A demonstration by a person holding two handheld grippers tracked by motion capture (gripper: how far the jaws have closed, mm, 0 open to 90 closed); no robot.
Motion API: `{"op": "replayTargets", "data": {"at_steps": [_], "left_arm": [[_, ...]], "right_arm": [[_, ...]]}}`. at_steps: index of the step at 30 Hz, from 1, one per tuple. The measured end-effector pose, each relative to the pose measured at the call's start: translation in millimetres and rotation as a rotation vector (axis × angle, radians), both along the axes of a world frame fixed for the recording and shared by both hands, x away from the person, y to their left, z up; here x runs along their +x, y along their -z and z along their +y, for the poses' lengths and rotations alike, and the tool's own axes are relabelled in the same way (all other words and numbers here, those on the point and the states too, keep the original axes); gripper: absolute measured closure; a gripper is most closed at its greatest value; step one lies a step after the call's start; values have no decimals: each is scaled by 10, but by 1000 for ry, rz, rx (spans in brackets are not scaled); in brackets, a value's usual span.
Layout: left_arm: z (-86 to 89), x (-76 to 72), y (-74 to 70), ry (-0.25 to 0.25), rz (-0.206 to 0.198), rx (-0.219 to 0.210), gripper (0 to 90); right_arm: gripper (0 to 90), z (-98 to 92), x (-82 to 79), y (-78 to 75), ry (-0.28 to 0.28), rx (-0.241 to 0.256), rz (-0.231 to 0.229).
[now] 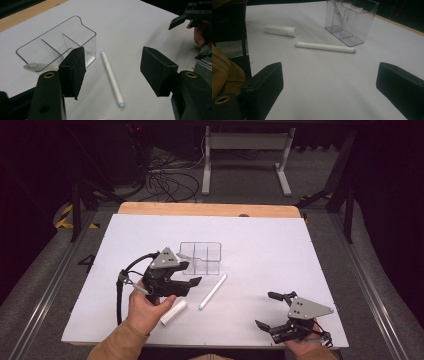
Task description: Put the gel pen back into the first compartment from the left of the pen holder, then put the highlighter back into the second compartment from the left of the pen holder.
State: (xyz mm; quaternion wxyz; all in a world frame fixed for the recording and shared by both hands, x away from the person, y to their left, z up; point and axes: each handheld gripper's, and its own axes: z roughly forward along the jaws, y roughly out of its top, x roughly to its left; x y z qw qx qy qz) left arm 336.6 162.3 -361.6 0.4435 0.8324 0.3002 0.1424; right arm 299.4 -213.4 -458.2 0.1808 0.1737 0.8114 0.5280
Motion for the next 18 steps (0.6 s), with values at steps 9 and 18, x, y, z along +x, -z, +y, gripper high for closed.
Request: {"op": "replayTargets", "data": {"at_steps": [9, 18], "left_arm": [[-192, 89, 57, 20, 25, 32, 374], [-335, 194, 124, 33, 55, 45, 378]], "right_arm": [[79, -11, -12, 0, 2, -1, -1], [78, -7, -14, 1, 2, -1, -1]]}}
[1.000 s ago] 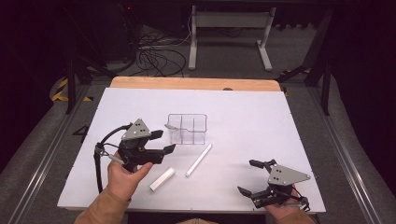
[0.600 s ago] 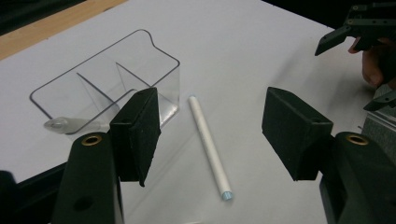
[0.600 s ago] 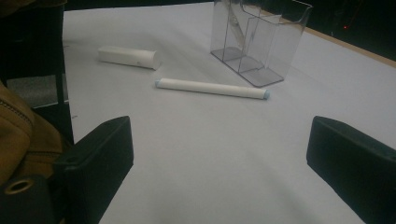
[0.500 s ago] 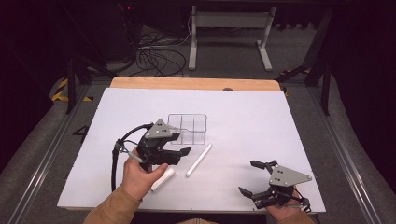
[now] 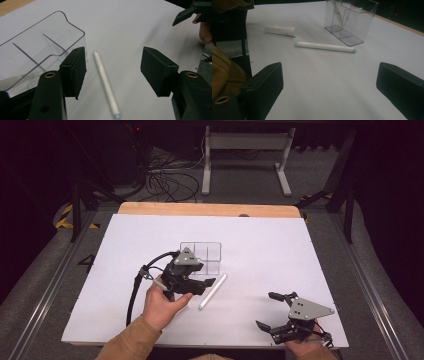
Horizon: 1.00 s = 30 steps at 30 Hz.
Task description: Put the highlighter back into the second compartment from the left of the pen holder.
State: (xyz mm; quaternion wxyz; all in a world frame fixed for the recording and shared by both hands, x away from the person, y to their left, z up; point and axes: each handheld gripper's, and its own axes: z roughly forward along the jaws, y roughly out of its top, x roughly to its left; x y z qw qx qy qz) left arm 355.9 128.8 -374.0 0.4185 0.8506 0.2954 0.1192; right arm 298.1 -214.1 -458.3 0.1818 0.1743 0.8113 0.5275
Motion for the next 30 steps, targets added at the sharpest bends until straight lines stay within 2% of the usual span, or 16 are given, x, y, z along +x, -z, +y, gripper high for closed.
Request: {"op": "replayTargets", "data": {"at_steps": [9, 14, 19, 23, 30], "left_arm": [[-167, 73, 53, 22, 16, 18, 380], [-202, 105, 74, 19, 25, 18, 379], [-218, 151, 99, 7, 72, 17, 403], [-233, 176, 115, 0, 89, 14, 451], [-355, 270, 238, -30, 89, 80, 478]], "right_arm": [[78, -12, 2, -3, -1, 4, -2], [78, -13, -2, -5, -1, 6, -3], [78, -7, 0, -4, -2, 1, -3], [78, -12, 1, -4, -1, 3, -4], [78, -6, -3, -7, -4, -1, -8]]}}
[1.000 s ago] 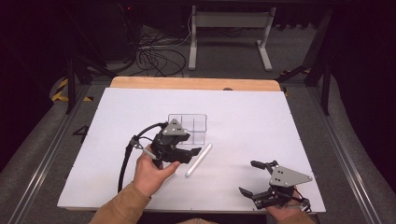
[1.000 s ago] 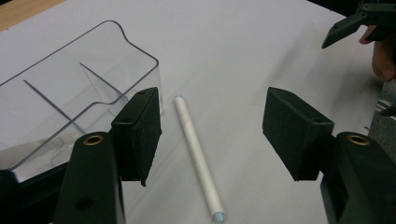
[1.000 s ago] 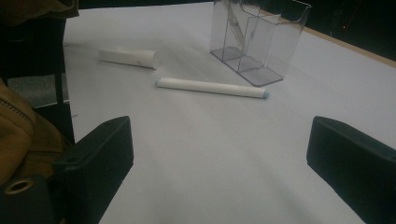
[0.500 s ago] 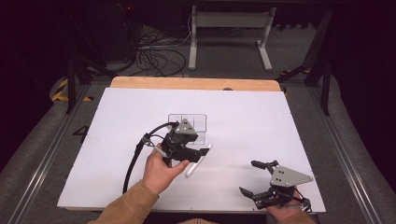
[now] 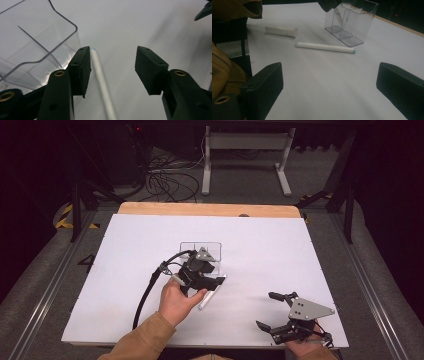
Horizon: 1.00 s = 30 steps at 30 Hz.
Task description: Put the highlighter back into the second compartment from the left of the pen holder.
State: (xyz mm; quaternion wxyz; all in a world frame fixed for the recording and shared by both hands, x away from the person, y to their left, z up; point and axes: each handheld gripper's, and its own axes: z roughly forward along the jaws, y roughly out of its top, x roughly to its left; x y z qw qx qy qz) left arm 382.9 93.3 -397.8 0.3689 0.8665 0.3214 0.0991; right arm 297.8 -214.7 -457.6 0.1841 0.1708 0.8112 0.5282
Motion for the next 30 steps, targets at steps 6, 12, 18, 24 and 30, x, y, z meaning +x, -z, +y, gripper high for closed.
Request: {"op": "replayTargets", "data": {"at_steps": [6, 12, 18, 24, 30], "left_arm": [[-114, 72, 109, -20, 13, 40, 486], [-205, 122, 208, -35, 11, 94, 500], [-248, 196, 310, -39, 44, 139, 515], [-283, 252, 416, -51, 65, 166, 514], [-293, 296, 493, -49, 88, 179, 524]], "right_arm": [[78, -6, 0, 0, -1, 2, 1], [78, -8, -2, -2, -2, 1, 0], [78, -6, -3, -1, -2, 3, 1], [78, -7, -2, -1, -3, -1, 0], [78, -9, -3, -1, -3, 2, 1]]}}
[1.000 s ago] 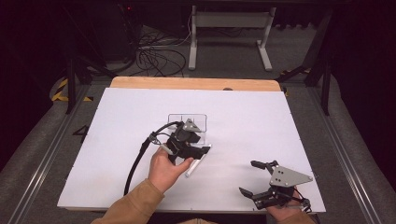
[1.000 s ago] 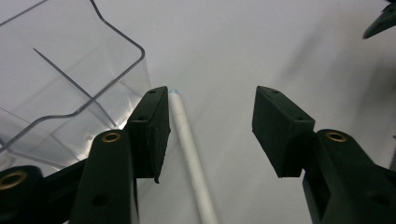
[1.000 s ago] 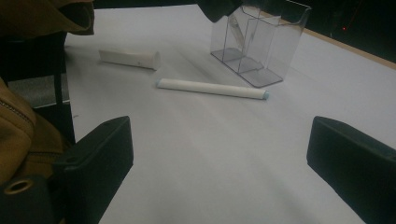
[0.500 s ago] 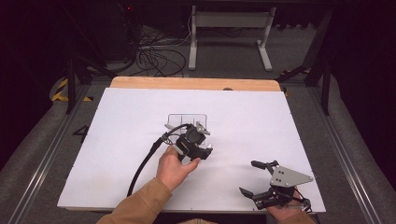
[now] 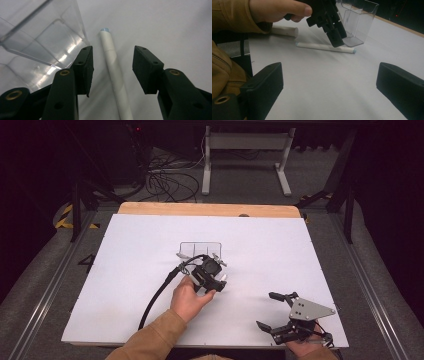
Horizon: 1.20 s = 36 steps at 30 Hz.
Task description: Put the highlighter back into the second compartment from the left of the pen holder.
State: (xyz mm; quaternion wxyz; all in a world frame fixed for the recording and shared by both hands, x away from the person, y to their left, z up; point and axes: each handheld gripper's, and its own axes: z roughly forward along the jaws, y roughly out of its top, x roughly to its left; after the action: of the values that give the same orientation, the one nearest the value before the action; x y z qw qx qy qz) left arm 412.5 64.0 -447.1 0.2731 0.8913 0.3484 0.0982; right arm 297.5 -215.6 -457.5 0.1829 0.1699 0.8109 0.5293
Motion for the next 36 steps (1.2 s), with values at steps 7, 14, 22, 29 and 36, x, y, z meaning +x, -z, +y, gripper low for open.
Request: {"op": "replayTargets", "data": {"at_steps": [7, 14, 22, 29, 36], "left_arm": [[2, 21, 76, -2, 22, -13, 555], [-2, 21, 110, 4, 49, -4, 614], [-31, 25, 130, 5, 44, 9, 654], [-44, 25, 128, -6, 32, 29, 727], [-44, 41, 124, -24, 43, 31, 771]], "right_arm": [[78, -2, 0, 0, -1, 1, 1], [78, -2, 1, 0, -2, 0, 0], [78, 2, 4, 3, -4, -2, 2], [78, 3, 9, 6, -5, -3, 4], [78, 6, 11, 7, -6, -3, 4]]}}
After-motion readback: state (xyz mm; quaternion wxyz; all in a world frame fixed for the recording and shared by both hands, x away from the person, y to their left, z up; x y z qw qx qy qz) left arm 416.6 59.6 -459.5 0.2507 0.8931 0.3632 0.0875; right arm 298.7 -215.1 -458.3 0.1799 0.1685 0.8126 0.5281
